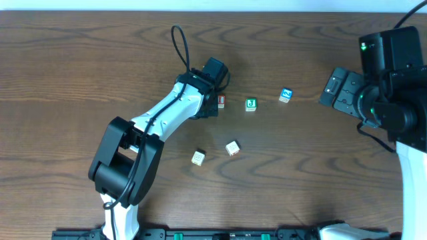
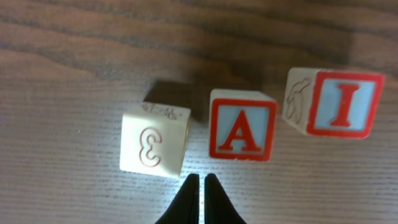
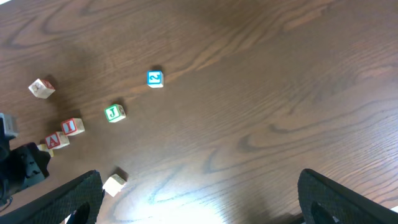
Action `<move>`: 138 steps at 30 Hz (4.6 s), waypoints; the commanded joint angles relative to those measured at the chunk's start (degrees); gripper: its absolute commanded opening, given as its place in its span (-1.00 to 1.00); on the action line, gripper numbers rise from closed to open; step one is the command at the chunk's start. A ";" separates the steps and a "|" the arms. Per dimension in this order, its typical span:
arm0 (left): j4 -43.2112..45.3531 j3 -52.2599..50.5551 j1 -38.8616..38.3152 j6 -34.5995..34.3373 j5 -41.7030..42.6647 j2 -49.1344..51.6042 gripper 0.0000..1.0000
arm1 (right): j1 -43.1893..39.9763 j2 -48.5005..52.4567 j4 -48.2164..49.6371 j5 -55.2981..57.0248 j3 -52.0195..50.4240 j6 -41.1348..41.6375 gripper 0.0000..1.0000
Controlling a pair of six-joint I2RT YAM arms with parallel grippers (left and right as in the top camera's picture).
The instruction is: Spell out Ai2
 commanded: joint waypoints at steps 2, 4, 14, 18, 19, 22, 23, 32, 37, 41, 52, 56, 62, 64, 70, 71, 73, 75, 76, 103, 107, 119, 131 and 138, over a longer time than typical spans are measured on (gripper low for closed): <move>0.17 0.02 0.11 1.05 -1.44 0.94 -0.88 | -0.46 -0.07 -0.17 0.83 0.15 -0.94 0.98; 0.02 -0.02 0.11 1.05 -1.46 0.96 -0.88 | -0.46 -0.07 -0.17 0.83 0.15 -0.94 0.98; 0.85 -1.53 0.11 1.03 -2.97 1.90 -0.88 | -0.46 -0.09 -0.17 0.83 0.15 -0.92 0.98; 1.57 -1.53 0.13 1.05 -4.44 2.10 -0.88 | -0.46 -0.09 -0.17 0.83 0.15 -0.92 0.99; 1.81 -1.53 0.13 1.05 -4.70 2.10 -0.88 | -0.46 -0.07 -0.17 0.83 0.15 -0.92 0.98; 2.40 -1.53 0.22 1.07 -5.66 2.12 -0.88 | -0.46 -0.09 -0.17 0.83 0.15 -0.92 0.99; 2.58 -1.53 0.22 1.07 -6.05 2.16 -0.89 | -0.46 -0.07 -0.17 0.83 0.15 -0.94 0.99; 4.28 -1.53 0.66 1.27 -8.70 3.28 -0.88 | -0.46 -0.07 -0.17 0.83 0.15 -1.36 0.99; 3.34 -1.53 2.21 1.29 -8.92 4.42 -0.89 | -0.46 -0.09 -0.17 0.85 0.15 -1.36 0.99; 3.32 -1.55 4.07 1.25 -8.87 5.55 -0.88 | -0.46 -0.09 -0.17 0.85 0.15 -1.36 0.98; 4.92 -1.53 5.73 5.35 9.25 5.57 -0.88 | -0.46 -0.07 -0.17 1.11 0.15 -1.36 0.99; 5.44 -1.53 5.68 5.33 9.29 5.60 -0.88 | -0.46 -0.07 -0.17 1.09 0.15 -1.36 0.98; 7.17 -1.53 5.68 5.35 6.80 5.60 -0.88 | -0.46 -0.07 -0.17 1.09 0.15 -1.36 0.99; 7.67 -1.53 5.68 5.38 6.64 5.60 -0.88 | -0.46 -0.07 -0.17 1.11 0.15 -1.36 0.99; 8.57 -1.53 5.68 5.35 6.51 5.60 -0.72 | -0.46 -0.07 -0.17 1.11 0.13 -1.36 0.98; 8.61 -1.53 5.68 5.38 6.43 5.60 -0.67 | -0.46 -0.07 -0.17 1.09 0.15 -1.36 0.98; 8.68 -1.53 5.68 5.35 6.40 5.60 -0.62 | -0.46 -0.07 -0.17 1.09 0.15 -1.36 0.98; 8.87 -1.53 5.68 5.35 6.43 5.60 -0.59 | -0.46 -0.07 -0.17 1.11 0.13 -1.36 0.98; 9.01 -1.53 5.68 5.35 6.34 5.60 -0.57 | -0.46 -0.07 -0.17 1.09 0.15 -1.36 0.98; 9.49 -1.53 5.75 5.35 3.52 5.60 -0.17 | -0.46 -0.07 -0.17 1.09 0.13 -1.36 0.99; 9.46 -1.53 5.75 5.35 2.86 5.60 -0.16 | -0.46 -0.07 -0.17 1.09 0.13 -1.36 0.98; 1.66 -1.16 6.64 5.79 1.77 1.99 -0.11 | -0.46 -0.07 -0.17 1.11 0.13 -1.36 0.99; -4.24 -1.18 5.77 6.93 18.18 0.35 -0.07 | -0.46 -0.07 -0.17 1.07 0.13 -1.36 0.98; -0.85 -1.20 4.92 7.08 17.90 1.27 -0.01 | -0.46 -0.07 -0.17 1.07 0.13 -1.36 0.98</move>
